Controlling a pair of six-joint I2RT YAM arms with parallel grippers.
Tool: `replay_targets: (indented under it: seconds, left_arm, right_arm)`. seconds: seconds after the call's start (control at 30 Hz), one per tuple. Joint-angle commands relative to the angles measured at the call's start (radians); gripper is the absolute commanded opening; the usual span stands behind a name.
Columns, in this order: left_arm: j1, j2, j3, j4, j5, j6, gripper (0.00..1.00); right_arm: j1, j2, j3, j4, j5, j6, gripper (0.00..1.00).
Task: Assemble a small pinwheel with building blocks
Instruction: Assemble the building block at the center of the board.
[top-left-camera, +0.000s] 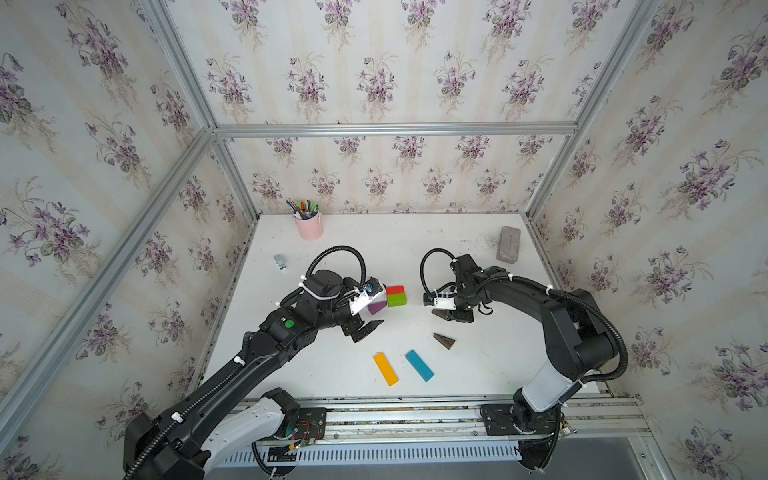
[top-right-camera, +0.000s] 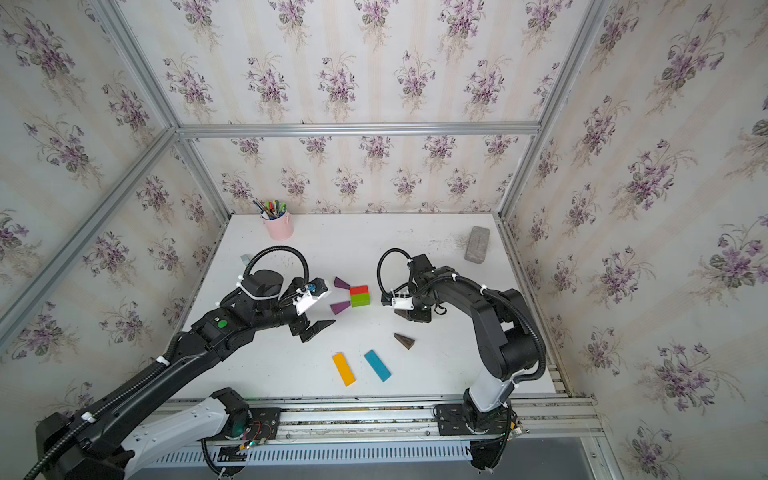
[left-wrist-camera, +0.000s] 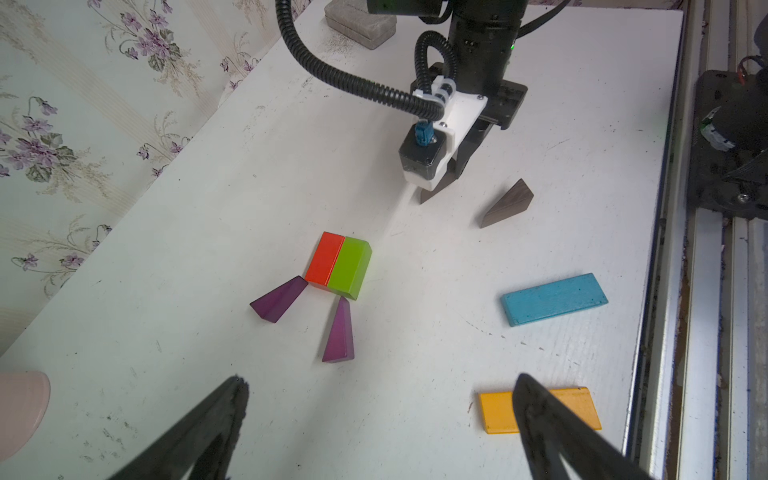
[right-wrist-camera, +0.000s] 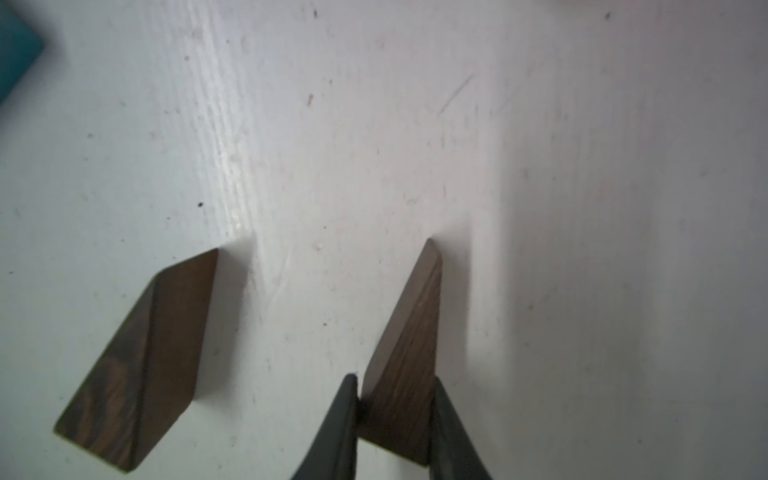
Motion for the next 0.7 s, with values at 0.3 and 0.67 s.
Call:
replay_targets:
  seconds: [0.3,0.67]
  left_arm:
    - [0.001,0.002,0.0,0.011,-0.038,0.009,1.0]
    - [0.002,0.095,0.007,0.005,-0.319,-0.024,1.0]
  right_arm:
    - [-0.03,0.179,0.291,-0.079,-0.041,-0.166,0.21]
    - [-0.027,0.356,0.522,-0.102,-0.062,-0.28,0.21]
